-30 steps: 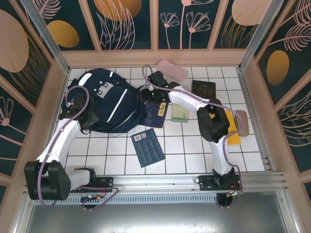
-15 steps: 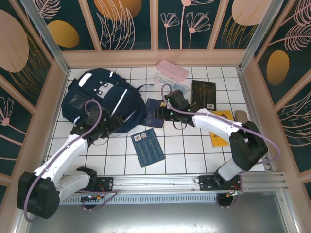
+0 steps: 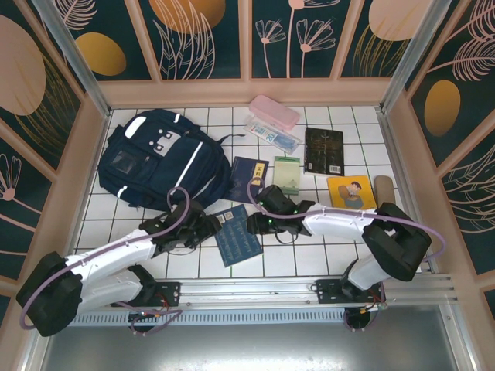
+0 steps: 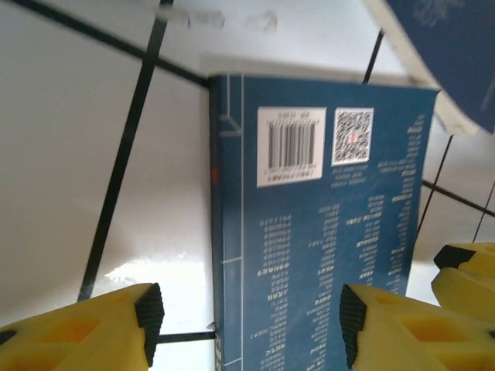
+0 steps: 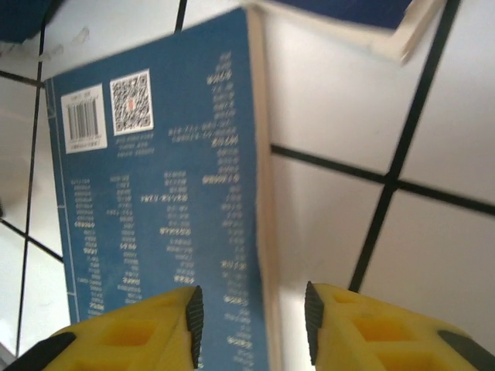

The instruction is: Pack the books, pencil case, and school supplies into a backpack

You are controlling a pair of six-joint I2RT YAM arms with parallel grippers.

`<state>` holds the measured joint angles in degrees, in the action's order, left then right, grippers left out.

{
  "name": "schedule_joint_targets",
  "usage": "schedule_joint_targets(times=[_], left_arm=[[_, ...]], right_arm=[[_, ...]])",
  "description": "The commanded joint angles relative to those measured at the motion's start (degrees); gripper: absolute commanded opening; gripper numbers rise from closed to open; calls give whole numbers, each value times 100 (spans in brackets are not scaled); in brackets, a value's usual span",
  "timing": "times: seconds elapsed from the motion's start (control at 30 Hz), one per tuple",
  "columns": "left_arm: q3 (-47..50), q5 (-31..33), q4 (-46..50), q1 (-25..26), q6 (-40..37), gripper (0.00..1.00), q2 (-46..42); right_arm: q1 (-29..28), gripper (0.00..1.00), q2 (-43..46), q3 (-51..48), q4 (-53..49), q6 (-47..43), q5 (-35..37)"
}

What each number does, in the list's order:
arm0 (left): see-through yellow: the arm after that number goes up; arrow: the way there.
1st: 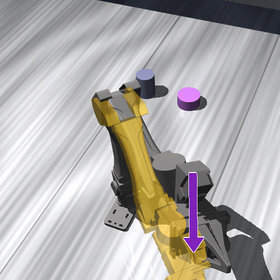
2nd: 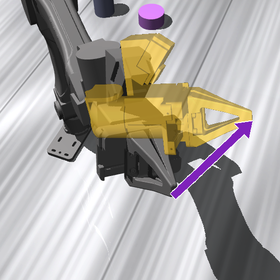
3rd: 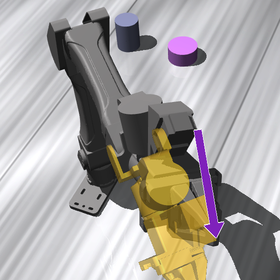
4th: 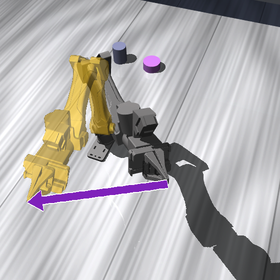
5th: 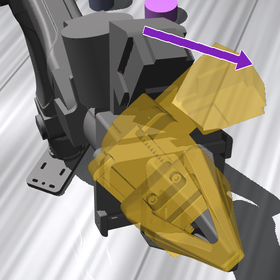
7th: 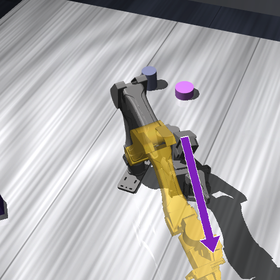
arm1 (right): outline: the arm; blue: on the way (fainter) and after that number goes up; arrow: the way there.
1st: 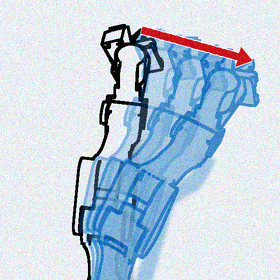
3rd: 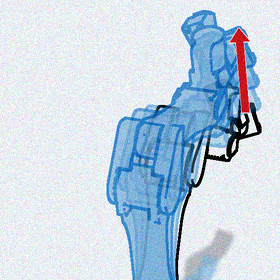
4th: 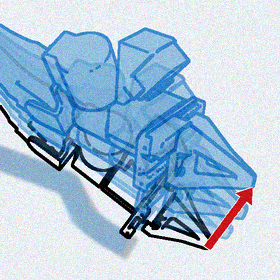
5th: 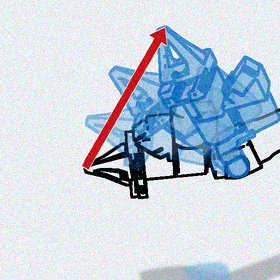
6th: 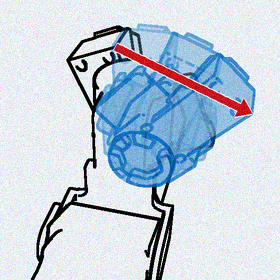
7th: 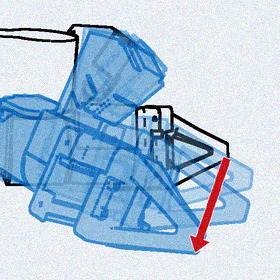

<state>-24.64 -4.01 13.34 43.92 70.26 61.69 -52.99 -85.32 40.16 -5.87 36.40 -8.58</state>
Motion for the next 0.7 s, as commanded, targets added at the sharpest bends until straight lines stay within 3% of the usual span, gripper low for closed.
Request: schedule_joint_targets(times=[0.0, 0.37, 0.67], left_arm=[[170, 129, -377, 272, 460, 62, 110], [736, -18, -1557, 494, 727, 57, 265], [1104, -351, -3262, 490, 1086, 42, 350]], right_arm=[[-168, 39, -84, -216, 397, 367, 114], [-502, 31, -497, -207, 698, 662, -47], [-529, 29, -591, -88, 993, 819, -329]])
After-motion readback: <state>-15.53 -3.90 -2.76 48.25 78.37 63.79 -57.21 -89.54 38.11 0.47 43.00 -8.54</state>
